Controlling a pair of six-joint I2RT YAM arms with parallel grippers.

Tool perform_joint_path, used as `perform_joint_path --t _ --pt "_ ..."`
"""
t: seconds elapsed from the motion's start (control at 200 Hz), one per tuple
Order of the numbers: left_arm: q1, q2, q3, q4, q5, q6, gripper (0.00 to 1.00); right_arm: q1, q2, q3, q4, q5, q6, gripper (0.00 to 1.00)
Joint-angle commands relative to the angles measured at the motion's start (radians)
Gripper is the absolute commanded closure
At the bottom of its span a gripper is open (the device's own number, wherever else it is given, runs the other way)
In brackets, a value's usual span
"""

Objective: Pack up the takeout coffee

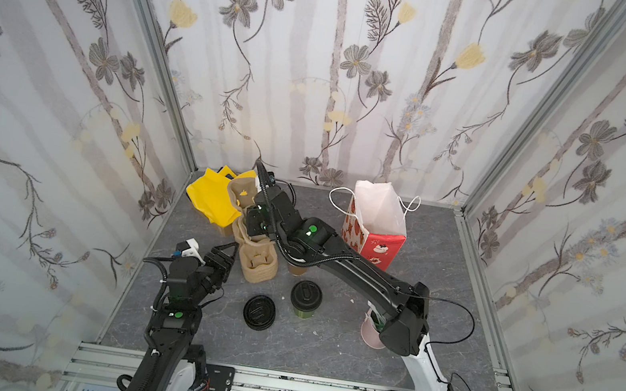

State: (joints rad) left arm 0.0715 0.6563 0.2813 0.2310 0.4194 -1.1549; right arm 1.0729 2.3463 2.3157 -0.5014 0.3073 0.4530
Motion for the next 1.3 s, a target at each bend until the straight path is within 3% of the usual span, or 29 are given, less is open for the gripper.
perform_joint_path --t 0.0,0.29,0.555,0.844,1.134,1.294 --pt "0.000 0.011 0.065 -0.080 -0.012 0.071 0.37 -0.003 -0.053 0.002 -0.039 0.043 -0.021 0.77" --pt "-0.019 0.171 0.287 -0.111 0.033 0.174 0.37 -0.035 -0.217 0.001 -0.213 0.095 -0.045 0.76" --pt "-0.163 0.442 0.586 -0.116 0.028 0.260 0.37 -0.115 -0.355 0.001 -0.378 0.132 -0.034 0.75" --pt "-0.313 0.692 0.859 -0.120 0.032 0.218 0.37 -0.244 -0.421 -0.007 -0.537 0.197 0.022 0.73" --pt "-0.434 0.860 1.003 -0.156 0.085 0.164 0.34 -0.385 -0.436 -0.016 -0.664 0.098 0.081 0.72" --pt "-0.453 0.983 1.107 -0.163 0.130 0.177 0.36 -0.434 -0.435 -0.049 -0.661 0.111 0.082 0.71"
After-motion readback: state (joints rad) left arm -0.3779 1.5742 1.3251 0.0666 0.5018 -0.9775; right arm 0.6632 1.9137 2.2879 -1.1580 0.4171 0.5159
